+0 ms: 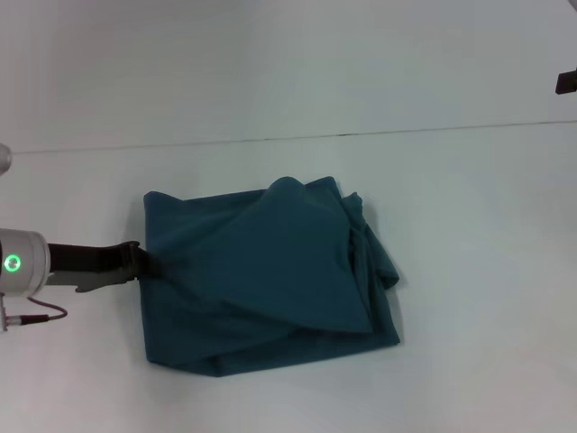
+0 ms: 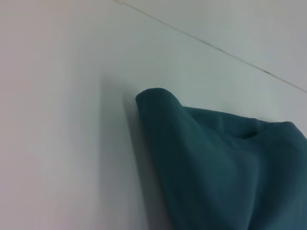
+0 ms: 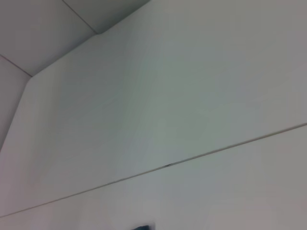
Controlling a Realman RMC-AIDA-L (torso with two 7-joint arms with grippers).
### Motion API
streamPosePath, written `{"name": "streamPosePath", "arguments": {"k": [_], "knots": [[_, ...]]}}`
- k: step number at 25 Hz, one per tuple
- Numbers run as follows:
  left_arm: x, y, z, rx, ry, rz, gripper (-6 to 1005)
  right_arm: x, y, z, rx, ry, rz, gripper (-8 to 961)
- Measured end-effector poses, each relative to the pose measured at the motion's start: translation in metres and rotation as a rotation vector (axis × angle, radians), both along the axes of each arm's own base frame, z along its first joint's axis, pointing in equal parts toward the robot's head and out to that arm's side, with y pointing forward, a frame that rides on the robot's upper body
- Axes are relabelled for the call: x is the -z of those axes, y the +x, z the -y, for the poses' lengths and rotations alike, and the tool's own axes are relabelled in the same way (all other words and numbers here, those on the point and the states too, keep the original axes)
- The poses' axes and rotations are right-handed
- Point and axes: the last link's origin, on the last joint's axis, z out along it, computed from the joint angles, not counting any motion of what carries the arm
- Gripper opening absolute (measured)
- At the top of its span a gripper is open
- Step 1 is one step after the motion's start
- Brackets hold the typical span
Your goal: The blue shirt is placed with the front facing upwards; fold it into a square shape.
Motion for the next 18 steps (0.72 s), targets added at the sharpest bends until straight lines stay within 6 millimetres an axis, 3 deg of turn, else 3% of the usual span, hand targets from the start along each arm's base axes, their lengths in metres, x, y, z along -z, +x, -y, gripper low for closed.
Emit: {"name": "streamPosePath", "arguments": {"k": [11,15,18], "knots": [[-0.01,-0.002,-0.001,0.035,0.003,-0.04,129,0.002,-0.003,-0.002,-0.006,-0.002,-0.002,944],[-0.022,-0.001,-0.001,0.037,0.05,-0.022,137,0.003,-0.004,-0.002,-0.009,-0.004,-0.003,945],[-0.033,-0.002,0.001,0.019,0.091,0.036,249,0.003,-0.004,-0.002,-0.01,-0.005,-0.005,945]]}}
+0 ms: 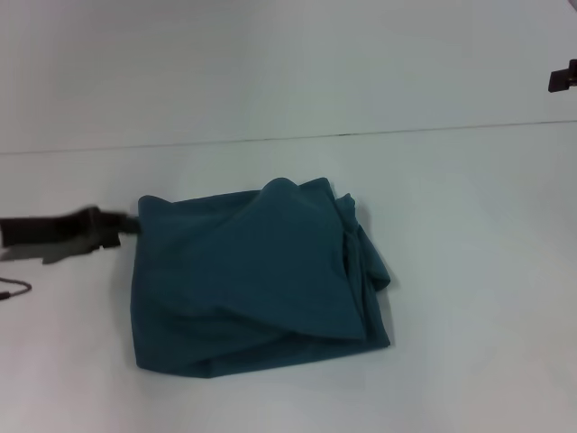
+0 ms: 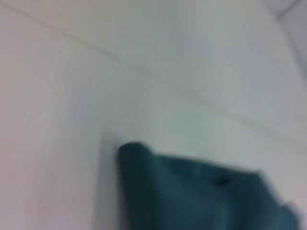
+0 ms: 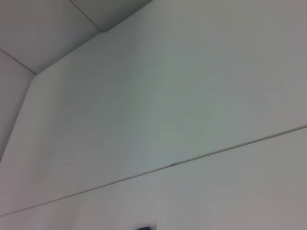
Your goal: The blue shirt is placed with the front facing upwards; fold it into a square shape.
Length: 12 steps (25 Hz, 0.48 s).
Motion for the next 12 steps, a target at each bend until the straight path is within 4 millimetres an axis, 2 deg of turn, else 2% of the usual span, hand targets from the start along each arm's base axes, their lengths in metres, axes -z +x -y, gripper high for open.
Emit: {"name": "streamPosePath", "arguments": {"k": [1,4,10,12], "knots": [[-0.009,0.001,0.005,-0.019,0.046,0.127,287,0.0,0.0,0.0,0.0,0.0,-0.001,945],[-0.008,0.003,0.01,-0.032,0.049,0.226,403,0.0,0.0,0.0,0.0,0.0,-0.001,945],[0.02,0.003,0.022,-0.097,-0.056,0.329,654,0.002,-0.002,-0.001,-0.005,-0.008,0.001,945],[0.023,0.002,0.022,-0.104,-0.058,0.332,748,0.003,-0.002,-0.001,-0.007,-0.01,0.001,945]]}}
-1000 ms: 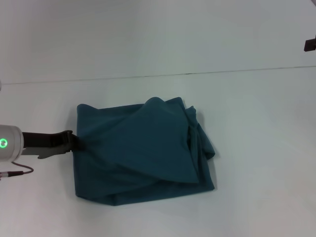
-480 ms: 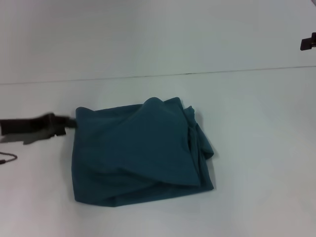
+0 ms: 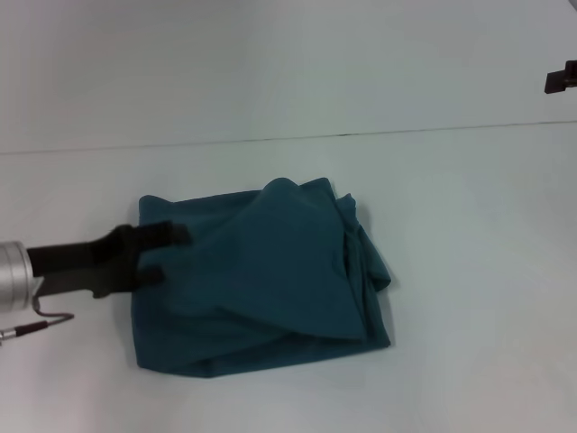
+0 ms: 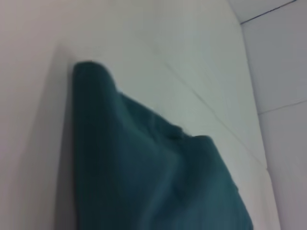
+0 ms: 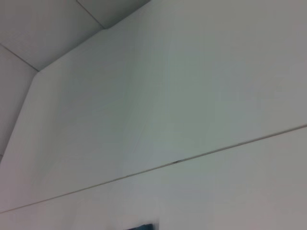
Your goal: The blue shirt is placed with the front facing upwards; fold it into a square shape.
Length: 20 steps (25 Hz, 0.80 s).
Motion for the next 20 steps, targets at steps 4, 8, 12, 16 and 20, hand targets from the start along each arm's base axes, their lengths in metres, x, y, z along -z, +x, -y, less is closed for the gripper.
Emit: {"name": "streamPosePath", "arguments": {"k": [4,8,12,16,20], "knots": [[0.013,-0.008,0.003,-0.035,-0.021,-0.032,936,0.001,0.0,0.0,-0.005,-0.003,0.003,945],[0.019,-0.009,0.005,-0.024,-0.047,-0.057,936,0.002,0.001,0.001,-0.004,-0.006,0.002,945],[0.016,-0.005,0.009,0.011,-0.079,-0.048,936,0.002,0.002,0.003,-0.003,-0.011,0.001,945],[0.001,0.0,0.015,0.056,-0.057,0.011,935,0.003,0.003,0.004,-0.003,-0.015,0.001,945],[0.005,0.006,0.02,0.074,-0.078,0.047,935,0.004,0.003,0.004,-0.002,-0.019,-0.001,945]]}}
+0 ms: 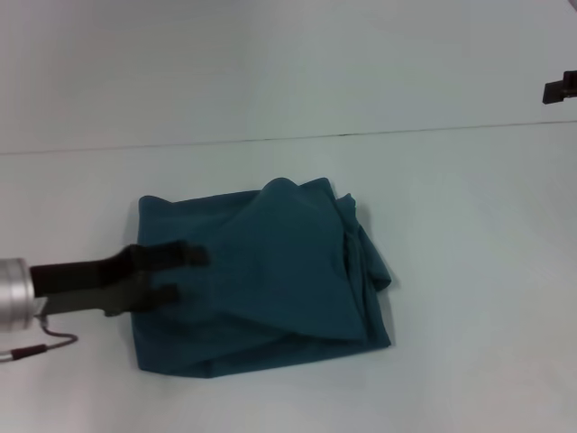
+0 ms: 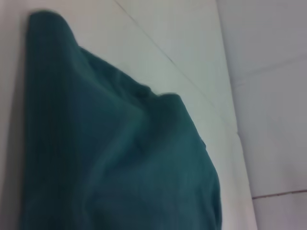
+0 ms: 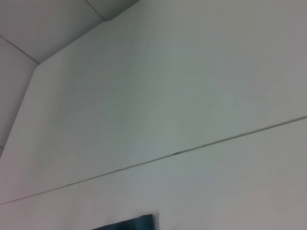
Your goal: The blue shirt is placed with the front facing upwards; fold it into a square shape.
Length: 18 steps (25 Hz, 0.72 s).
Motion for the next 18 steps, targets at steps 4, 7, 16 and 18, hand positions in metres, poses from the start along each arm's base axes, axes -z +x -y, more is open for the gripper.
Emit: {"name": "streamPosePath", "arguments": {"k": [4,7,16,18], "knots": [[0.017,0.011,0.001,0.007,-0.021,0.02,935,0.002,-0.001,0.0,-0.003,-0.003,-0.004,945],[0.027,0.014,-0.002,0.001,-0.013,0.014,935,0.004,-0.003,-0.001,-0.009,-0.007,-0.004,945],[0.049,0.011,0.007,0.001,-0.086,-0.016,935,0.005,0.002,0.002,-0.001,-0.007,-0.007,945],[0.039,0.011,0.009,0.017,-0.073,0.012,934,0.005,0.002,0.002,-0.002,-0.007,-0.007,945]]}}
